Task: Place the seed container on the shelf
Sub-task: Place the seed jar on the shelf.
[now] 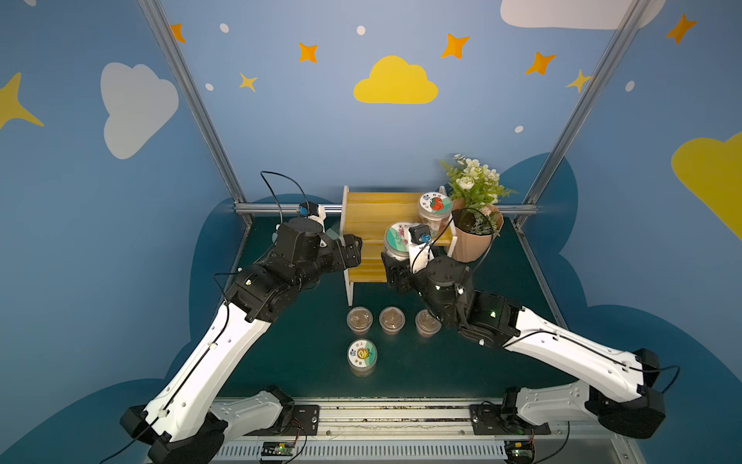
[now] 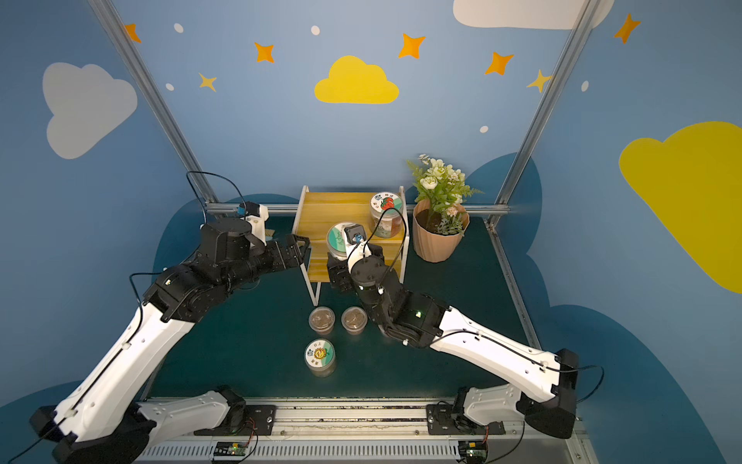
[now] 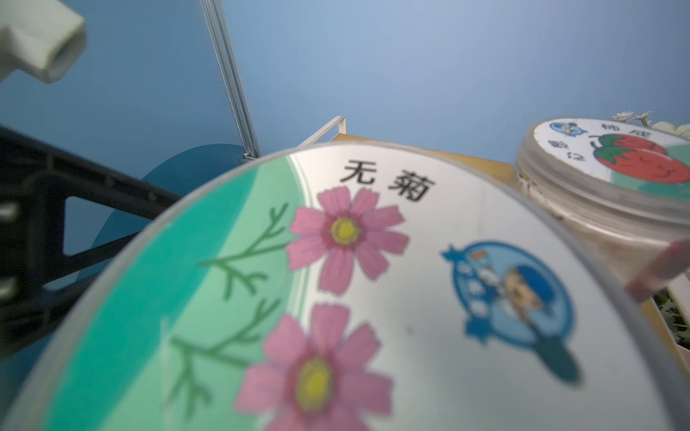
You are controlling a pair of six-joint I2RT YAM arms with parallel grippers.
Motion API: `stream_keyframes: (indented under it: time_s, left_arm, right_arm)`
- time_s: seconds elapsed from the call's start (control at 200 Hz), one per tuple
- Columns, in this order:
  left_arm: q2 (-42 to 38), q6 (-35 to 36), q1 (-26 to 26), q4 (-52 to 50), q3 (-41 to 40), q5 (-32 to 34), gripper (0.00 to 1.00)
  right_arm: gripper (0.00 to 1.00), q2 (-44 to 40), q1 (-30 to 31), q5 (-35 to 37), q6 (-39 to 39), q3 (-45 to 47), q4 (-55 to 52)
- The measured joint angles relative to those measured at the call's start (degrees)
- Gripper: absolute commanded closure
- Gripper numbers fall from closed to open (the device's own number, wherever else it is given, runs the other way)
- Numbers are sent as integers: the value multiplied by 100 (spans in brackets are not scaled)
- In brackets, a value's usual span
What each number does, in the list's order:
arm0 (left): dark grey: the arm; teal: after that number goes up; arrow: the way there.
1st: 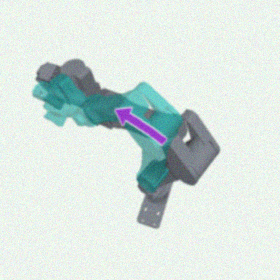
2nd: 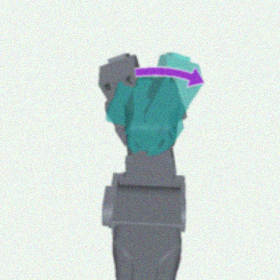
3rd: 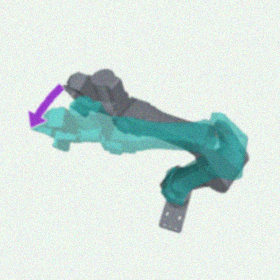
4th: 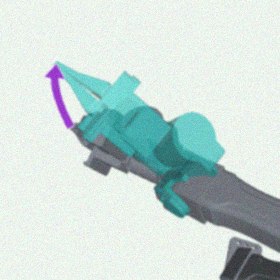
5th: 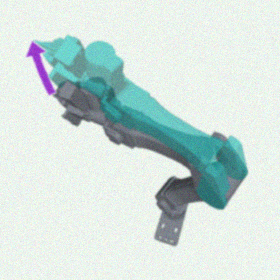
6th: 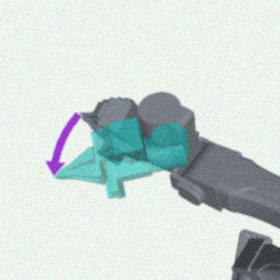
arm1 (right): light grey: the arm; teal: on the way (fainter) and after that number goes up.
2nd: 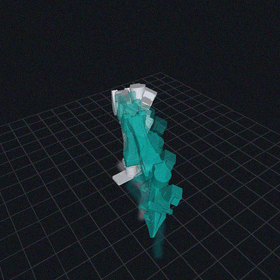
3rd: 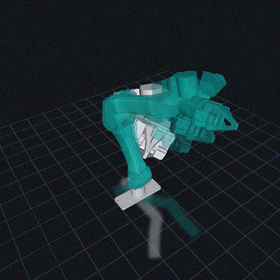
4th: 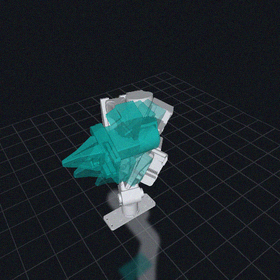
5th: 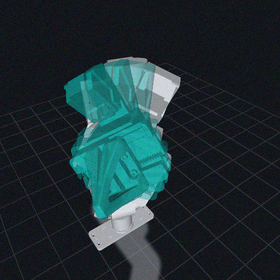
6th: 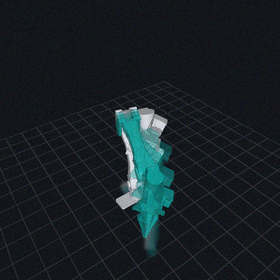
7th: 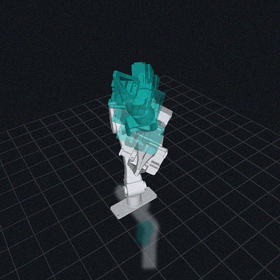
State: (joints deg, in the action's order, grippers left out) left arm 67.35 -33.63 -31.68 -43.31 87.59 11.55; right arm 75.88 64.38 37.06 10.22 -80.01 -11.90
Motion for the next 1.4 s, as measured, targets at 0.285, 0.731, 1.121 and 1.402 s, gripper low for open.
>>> stream_keyframes:
  time_s: [0.285, 0.731, 1.121, 1.402]
  left_arm:
    - [92, 55, 358, -37, 155, -111, 0]
    - [133, 162, 518, -35, 188, -330, 0]
    - [50, 190, 590, -127, -52, -472, 0]
    - [-260, 146, 809, -442, -334, -610, 0]
  right_arm:
    - [56, 920, -866, -688, 168, -992, -356]
    - [48, 1440, -1453, -1084, 485, -1305, -568]
    - [6, 1464, -1502, -1180, 682, -1333, -588]
    - [5, 1342, -1499, -1274, 951, -1246, -549]
